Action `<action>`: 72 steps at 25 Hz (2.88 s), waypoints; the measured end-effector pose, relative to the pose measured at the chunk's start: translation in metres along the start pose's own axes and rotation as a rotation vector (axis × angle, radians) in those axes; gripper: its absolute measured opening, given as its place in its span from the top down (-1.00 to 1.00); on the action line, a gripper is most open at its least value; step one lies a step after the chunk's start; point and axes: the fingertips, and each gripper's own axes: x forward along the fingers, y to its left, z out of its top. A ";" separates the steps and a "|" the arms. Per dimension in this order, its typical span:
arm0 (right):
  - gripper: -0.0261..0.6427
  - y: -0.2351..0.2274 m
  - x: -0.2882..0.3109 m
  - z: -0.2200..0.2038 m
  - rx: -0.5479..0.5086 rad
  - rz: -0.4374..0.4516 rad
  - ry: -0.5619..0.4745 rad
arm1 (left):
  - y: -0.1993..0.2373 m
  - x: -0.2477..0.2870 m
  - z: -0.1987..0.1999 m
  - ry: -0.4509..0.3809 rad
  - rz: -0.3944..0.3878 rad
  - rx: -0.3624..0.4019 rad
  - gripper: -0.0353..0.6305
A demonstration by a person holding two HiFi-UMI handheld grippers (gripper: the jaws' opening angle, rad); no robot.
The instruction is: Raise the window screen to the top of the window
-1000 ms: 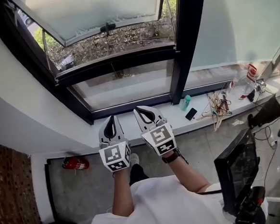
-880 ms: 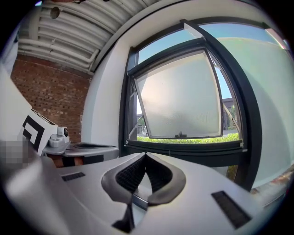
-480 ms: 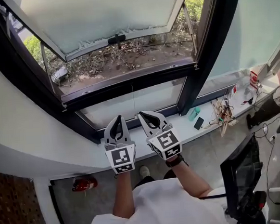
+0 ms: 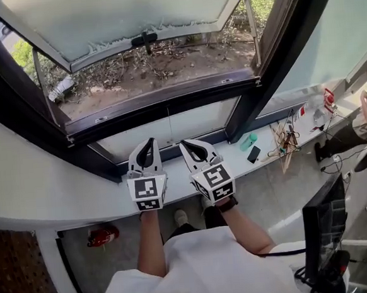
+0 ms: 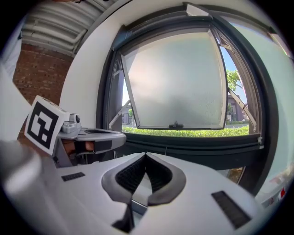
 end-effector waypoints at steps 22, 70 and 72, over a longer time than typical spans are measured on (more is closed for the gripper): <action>0.91 -0.076 0.056 -0.086 0.108 0.014 0.160 | 0.033 0.118 -0.056 0.397 -0.001 1.121 0.57; 0.91 -0.039 0.067 -0.375 -0.050 0.214 0.613 | 0.033 0.117 -0.059 0.374 0.066 1.054 0.61; 0.91 -0.038 0.062 -0.374 -0.088 0.218 0.618 | 0.033 0.116 -0.061 0.376 0.068 1.047 0.62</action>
